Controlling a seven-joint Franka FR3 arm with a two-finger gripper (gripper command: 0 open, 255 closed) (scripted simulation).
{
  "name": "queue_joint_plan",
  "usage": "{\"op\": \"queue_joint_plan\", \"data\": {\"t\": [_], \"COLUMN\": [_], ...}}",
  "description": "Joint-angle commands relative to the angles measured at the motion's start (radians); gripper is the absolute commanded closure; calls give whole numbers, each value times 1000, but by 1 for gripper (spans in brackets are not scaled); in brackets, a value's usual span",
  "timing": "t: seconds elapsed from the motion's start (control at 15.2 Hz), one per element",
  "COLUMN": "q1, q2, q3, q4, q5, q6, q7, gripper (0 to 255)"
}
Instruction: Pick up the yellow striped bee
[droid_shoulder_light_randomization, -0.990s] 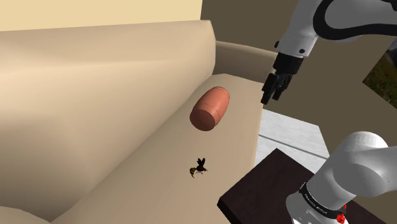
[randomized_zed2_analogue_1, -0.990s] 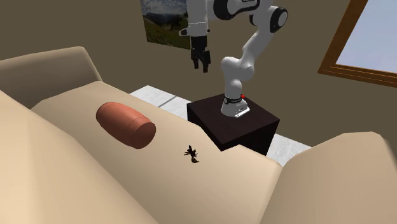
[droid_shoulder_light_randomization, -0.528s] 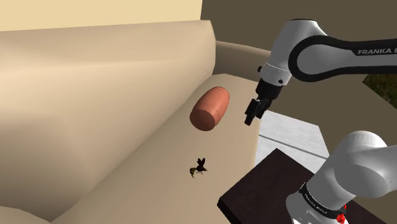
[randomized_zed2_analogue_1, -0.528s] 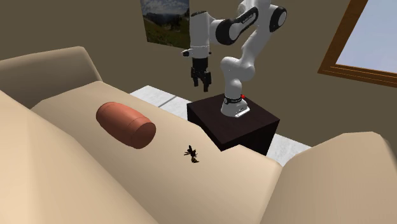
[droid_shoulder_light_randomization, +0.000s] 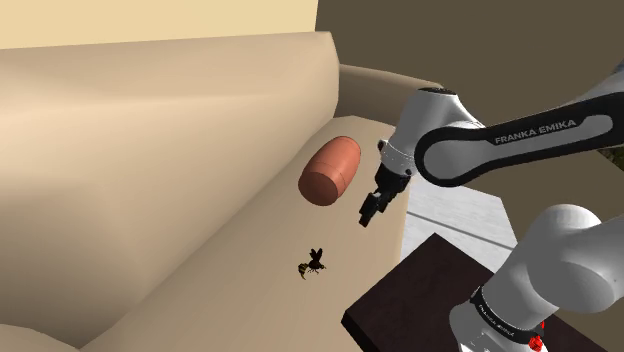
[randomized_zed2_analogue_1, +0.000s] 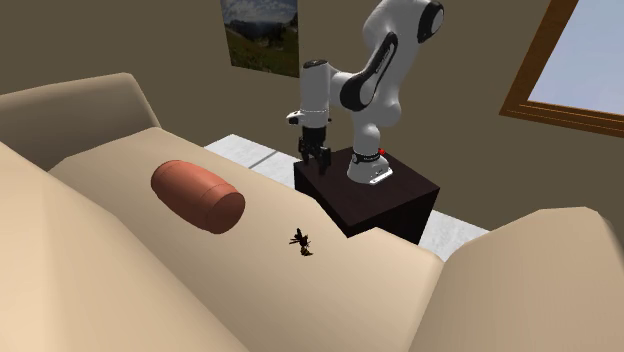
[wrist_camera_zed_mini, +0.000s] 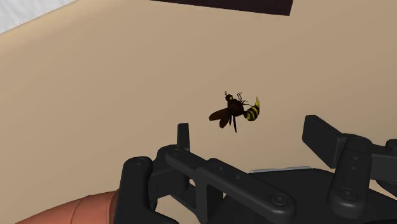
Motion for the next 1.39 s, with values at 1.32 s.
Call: {"op": "queue_joint_plan", "data": {"t": [1.32], "q1": [301], "q2": [981], "q3": [-220], "q4": [172], "q5": [-479], "q6": [923], "q7": [371], "gripper": [0]}}
